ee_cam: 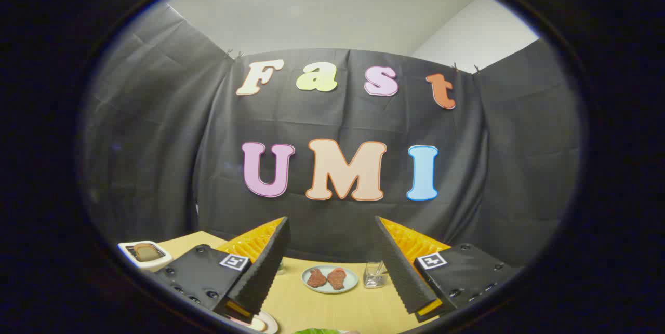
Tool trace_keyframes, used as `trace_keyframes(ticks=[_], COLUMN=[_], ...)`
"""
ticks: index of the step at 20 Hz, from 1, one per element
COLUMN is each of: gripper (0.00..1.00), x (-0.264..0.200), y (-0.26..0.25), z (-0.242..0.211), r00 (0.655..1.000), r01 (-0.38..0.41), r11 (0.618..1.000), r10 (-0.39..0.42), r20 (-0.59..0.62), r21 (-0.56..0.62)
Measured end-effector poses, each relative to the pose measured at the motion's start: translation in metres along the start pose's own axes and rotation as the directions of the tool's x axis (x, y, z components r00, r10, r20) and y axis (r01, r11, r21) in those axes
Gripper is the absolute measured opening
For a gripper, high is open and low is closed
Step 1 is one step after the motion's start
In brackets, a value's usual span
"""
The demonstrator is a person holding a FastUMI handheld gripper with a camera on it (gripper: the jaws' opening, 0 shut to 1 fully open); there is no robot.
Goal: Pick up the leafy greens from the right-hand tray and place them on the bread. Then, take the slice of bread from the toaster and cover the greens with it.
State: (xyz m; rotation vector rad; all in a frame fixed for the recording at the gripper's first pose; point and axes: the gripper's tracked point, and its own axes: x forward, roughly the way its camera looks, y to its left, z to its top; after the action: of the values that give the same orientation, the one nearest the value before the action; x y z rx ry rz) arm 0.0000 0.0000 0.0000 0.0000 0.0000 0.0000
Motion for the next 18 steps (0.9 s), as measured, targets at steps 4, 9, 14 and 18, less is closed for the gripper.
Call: trace_keyframes(ticks=[4, 9, 14, 18], gripper=[1.00, 1.00, 1.00, 1.00], x=[0.003, 0.004, 0.005, 0.004], y=[0.006, 0.001, -0.004, -0.006], z=[-0.007, -0.004, -0.010, -0.015], r00=[1.000, 1.000, 1.000, 0.999], r01=[-0.020, -0.023, -0.026, -0.039], r11=[1.000, 0.999, 0.998, 0.998], r10=[0.020, 0.023, 0.026, 0.039], r20=[-0.017, -0.001, -0.006, -0.013], r21=[0.015, 0.042, 0.051, 0.051])
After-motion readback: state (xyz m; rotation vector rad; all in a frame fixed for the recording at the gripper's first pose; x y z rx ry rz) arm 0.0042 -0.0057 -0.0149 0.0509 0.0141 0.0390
